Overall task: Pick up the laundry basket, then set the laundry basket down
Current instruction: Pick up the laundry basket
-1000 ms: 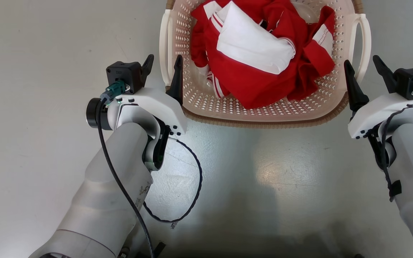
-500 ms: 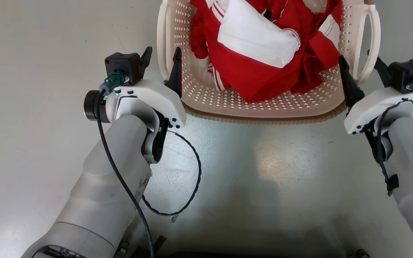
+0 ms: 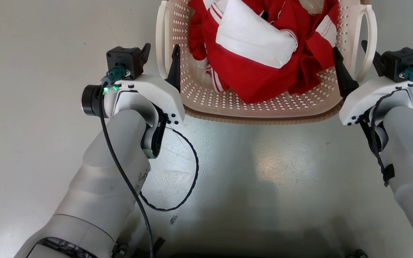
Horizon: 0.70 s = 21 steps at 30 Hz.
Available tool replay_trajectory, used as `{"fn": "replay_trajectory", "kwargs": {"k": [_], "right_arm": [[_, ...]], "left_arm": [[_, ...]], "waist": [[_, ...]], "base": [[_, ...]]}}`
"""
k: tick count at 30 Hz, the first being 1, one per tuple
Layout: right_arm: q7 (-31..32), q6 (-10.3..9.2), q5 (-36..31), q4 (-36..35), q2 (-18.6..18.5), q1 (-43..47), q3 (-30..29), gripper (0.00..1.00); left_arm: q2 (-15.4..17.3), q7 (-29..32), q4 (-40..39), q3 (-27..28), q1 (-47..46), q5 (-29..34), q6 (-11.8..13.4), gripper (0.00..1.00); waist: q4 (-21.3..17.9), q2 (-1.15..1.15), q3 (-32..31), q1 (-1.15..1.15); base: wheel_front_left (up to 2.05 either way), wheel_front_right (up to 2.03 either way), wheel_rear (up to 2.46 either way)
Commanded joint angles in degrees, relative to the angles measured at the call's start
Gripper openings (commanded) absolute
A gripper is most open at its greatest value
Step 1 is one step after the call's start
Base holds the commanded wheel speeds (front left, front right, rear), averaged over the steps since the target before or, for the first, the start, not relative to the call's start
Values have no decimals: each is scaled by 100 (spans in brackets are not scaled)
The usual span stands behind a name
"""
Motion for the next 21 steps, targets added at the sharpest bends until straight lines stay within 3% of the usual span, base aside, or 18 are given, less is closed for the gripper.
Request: {"fn": "replay_trajectory", "kwargs": {"k": [1, 7, 11, 21], "right_arm": [[-29, 26, 30, -18, 92, 210, 105, 100], [-29, 26, 105, 41, 114, 152, 185, 100], [-29, 26, 141, 73, 129, 111, 223, 95], [-29, 26, 185, 97, 151, 78, 256, 96]], "left_arm": [[130, -35, -39, 72, 14, -42, 18, 100], [130, -35, 82, 12, -34, -58, 15, 100], [130, -35, 170, -33, -89, -76, 27, 100], [130, -35, 333, -162, -213, -87, 48, 100]], "waist": [[-1, 0, -5, 0], [-15, 0, -26, 0], [-24, 0, -27, 0], [-53, 0, -39, 0]], "base": [[0, 0, 0], [0, 0, 0], [0, 0, 0], [0, 0, 0]]}}
